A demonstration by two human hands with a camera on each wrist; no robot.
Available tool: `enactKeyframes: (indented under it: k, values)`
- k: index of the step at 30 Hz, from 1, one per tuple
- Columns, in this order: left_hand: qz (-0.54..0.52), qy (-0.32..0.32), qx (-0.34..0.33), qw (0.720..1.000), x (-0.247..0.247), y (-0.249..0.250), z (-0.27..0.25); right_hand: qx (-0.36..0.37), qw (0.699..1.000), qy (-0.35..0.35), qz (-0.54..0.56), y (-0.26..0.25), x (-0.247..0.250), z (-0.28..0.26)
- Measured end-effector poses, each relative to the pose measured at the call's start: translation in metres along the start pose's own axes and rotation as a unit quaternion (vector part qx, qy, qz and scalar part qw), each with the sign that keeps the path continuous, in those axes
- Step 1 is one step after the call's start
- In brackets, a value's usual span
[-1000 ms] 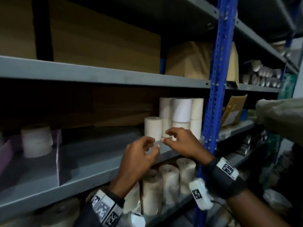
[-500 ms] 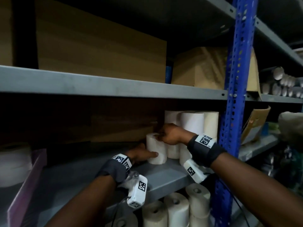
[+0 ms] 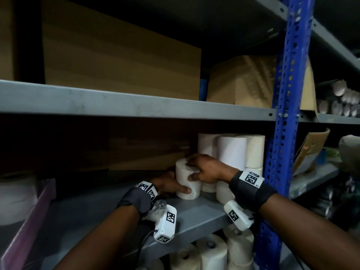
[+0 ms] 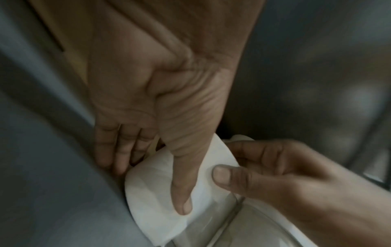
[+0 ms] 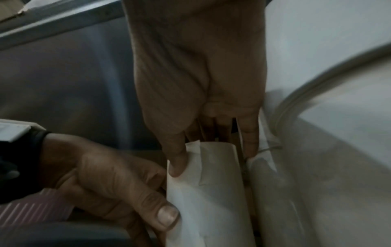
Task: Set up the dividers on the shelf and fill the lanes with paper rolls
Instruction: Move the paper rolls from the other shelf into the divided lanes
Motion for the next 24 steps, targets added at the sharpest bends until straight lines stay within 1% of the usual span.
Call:
enactKeyframes:
  k: [2, 4, 6, 9, 11, 12, 14, 17, 18, 20, 21, 24]
  values:
    - [0.004, -0.016, -0.012, 1.0, -0.003, 0.014, -0.009, 0.02, 0.999, 0.013, 0.024, -0.004, 0.008, -0.014]
    - [0.061, -0.049, -0.023, 0.997, -0.005, 0.027, -0.023, 0.04, 0.998, 0.024, 0.049, -0.009, 0.018, -0.031]
    - [0.084, -0.071, -0.048, 0.993, -0.008, 0.041, -0.042, 0.065, 0.996, 0.03, 0.057, -0.016, 0.028, -0.052]
    - [0.069, -0.089, -0.112, 0.987, -0.018, 0.068, -0.083, 0.096, 0.99, 0.041, 0.098, -0.029, 0.046, -0.093]
    - [0.032, -0.076, -0.161, 0.983, -0.026, 0.085, -0.12, 0.112, 0.982, 0.047, 0.142, -0.038, 0.056, -0.124]
    - [0.011, -0.059, -0.177, 0.982, -0.028, 0.09, -0.138, 0.116, 0.979, 0.047, 0.163, -0.042, 0.061, -0.14]
    - [-0.018, -0.011, -0.188, 0.982, -0.032, 0.093, -0.179, 0.124, 0.97, 0.046, 0.202, -0.053, 0.069, -0.171]
    - [-0.05, 0.055, -0.181, 0.981, -0.043, 0.088, -0.235, 0.146, 0.961, 0.04, 0.232, -0.077, 0.079, -0.215]
    - [-0.077, 0.074, -0.176, 0.979, -0.05, 0.085, -0.253, 0.154, 0.959, 0.036, 0.235, -0.087, 0.079, -0.229]
    - [-0.144, 0.12, -0.181, 0.965, -0.062, 0.082, -0.283, 0.166, 0.958, 0.031, 0.23, -0.105, 0.078, -0.253]
    - [-0.159, 0.152, -0.182, 0.958, -0.065, 0.079, -0.301, 0.174, 0.958, 0.028, 0.226, -0.116, 0.076, -0.265]
    - [-0.156, 0.236, -0.195, 0.939, -0.067, 0.075, -0.351, 0.188, 0.953, 0.01, 0.237, -0.144, 0.07, -0.295]
Point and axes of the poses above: each hand's wrist, its own z-axis towards the middle knuckle, its own x-axis out of the back of the hand, y = z × x, the point moved 10 cm from there along z, towards the middle knuckle, and after that the axes turned 11 degrees about -x, right-handed, at the moved point
